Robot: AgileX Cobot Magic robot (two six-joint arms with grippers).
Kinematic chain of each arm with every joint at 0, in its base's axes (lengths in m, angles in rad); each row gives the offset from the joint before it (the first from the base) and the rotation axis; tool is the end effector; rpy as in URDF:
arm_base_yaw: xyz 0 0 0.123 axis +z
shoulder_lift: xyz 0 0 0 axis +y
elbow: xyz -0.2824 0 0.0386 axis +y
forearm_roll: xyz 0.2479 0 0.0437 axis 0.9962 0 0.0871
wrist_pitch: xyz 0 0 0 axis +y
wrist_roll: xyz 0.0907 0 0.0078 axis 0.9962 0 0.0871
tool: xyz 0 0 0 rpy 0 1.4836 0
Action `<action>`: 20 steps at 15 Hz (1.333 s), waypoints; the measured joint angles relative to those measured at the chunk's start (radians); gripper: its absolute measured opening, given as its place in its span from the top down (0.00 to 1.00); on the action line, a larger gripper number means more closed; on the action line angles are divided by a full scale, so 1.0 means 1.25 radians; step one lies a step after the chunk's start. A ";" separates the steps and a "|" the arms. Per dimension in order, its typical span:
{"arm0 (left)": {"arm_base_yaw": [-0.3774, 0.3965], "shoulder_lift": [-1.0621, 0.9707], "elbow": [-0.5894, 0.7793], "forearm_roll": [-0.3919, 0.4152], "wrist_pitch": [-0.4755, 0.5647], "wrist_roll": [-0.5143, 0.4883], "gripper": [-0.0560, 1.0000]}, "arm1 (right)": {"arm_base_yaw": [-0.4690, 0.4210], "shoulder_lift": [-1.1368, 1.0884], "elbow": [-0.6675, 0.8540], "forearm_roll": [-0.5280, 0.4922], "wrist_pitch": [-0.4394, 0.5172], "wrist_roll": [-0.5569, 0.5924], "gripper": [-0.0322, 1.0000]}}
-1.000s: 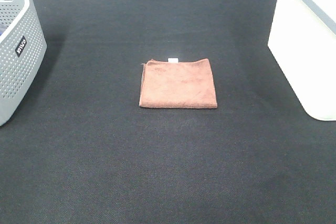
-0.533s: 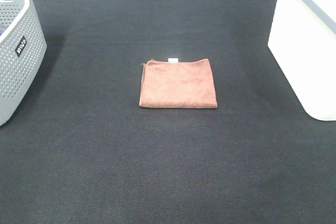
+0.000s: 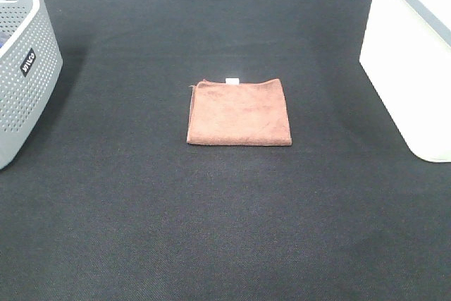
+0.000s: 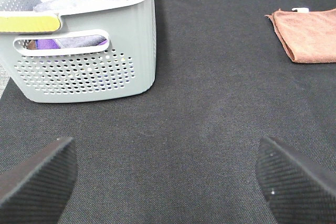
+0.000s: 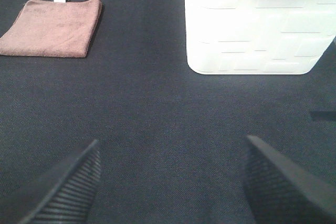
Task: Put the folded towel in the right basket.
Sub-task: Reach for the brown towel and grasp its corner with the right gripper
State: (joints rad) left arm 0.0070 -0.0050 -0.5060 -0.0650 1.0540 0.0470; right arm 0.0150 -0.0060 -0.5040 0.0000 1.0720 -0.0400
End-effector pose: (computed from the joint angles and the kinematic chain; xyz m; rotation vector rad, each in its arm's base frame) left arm -0.0061 -0.0052 0.2795 0.0437 2.0247 -0.0434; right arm -0.0067 -0.0001 0.2773 -0.0562 2.0449 -0.0156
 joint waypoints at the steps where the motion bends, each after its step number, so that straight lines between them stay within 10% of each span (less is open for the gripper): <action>1: 0.000 0.000 0.000 0.000 0.000 0.000 0.12 | 0.000 0.000 0.000 0.000 0.000 0.000 0.29; 13: 0.000 0.000 0.000 0.000 0.000 0.000 0.12 | 0.000 0.005 0.000 0.000 -0.002 0.000 0.29; 20: 0.000 0.000 0.000 0.000 0.000 0.000 0.12 | 0.000 0.400 -0.068 0.079 -0.215 -0.010 0.29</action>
State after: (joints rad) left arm 0.0070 -0.0050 -0.5060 -0.0650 1.0540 0.0470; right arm 0.0150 0.4940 -0.5890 0.0990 0.8030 -0.0520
